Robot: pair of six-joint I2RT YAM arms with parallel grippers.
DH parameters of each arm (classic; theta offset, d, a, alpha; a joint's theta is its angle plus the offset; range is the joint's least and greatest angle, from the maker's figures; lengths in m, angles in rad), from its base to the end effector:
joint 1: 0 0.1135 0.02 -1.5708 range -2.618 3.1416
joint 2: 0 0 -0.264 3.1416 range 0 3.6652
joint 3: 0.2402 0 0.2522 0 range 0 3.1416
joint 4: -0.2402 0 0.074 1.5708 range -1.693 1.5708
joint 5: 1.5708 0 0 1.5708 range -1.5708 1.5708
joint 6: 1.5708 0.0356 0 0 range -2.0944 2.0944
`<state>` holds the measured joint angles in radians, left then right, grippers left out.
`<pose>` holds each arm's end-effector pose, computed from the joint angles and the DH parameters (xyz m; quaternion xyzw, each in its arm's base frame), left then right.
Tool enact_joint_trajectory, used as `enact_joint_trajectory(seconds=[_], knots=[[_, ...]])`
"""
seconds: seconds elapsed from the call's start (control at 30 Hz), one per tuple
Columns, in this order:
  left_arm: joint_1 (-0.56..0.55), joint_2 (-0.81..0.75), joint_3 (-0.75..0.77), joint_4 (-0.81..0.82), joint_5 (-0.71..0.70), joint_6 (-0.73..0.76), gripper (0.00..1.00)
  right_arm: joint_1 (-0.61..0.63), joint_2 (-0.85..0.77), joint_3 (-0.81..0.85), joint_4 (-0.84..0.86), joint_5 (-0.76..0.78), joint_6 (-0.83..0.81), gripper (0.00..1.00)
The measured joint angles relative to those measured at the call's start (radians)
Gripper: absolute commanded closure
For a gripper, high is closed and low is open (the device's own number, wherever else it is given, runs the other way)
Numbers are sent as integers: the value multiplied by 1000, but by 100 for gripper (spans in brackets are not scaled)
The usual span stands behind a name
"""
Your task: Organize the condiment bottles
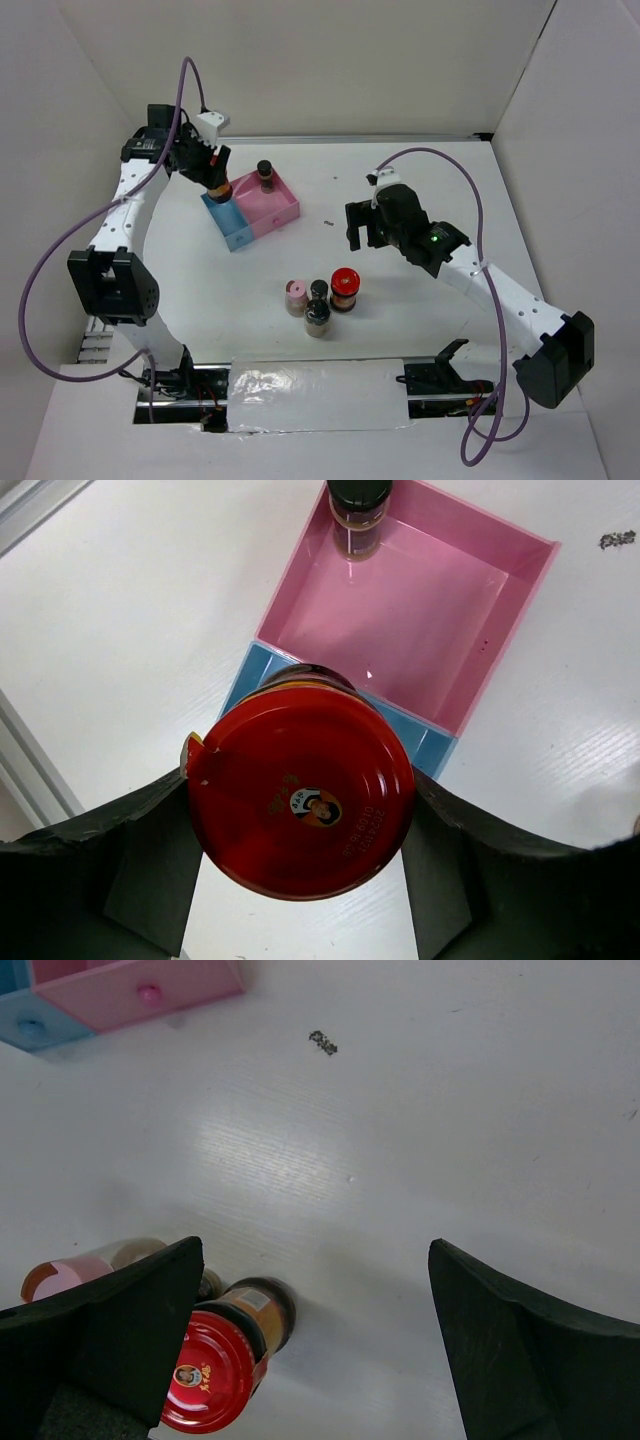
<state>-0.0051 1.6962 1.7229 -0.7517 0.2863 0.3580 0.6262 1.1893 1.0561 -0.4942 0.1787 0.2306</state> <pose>0.3772 -0.0120 0.3702 0.2206 0.8772 -0.0568 0.4227 0.2150 0.1477 0.3214 -0.1346 0.8779 0.1157 0.4447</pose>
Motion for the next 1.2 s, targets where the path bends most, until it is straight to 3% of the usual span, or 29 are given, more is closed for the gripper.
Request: enact_joint_trajectory(seconds=[1.2], knots=[[50,132,-123,189,-1,-30,100,5,-24,-17,-7,38,16,0]])
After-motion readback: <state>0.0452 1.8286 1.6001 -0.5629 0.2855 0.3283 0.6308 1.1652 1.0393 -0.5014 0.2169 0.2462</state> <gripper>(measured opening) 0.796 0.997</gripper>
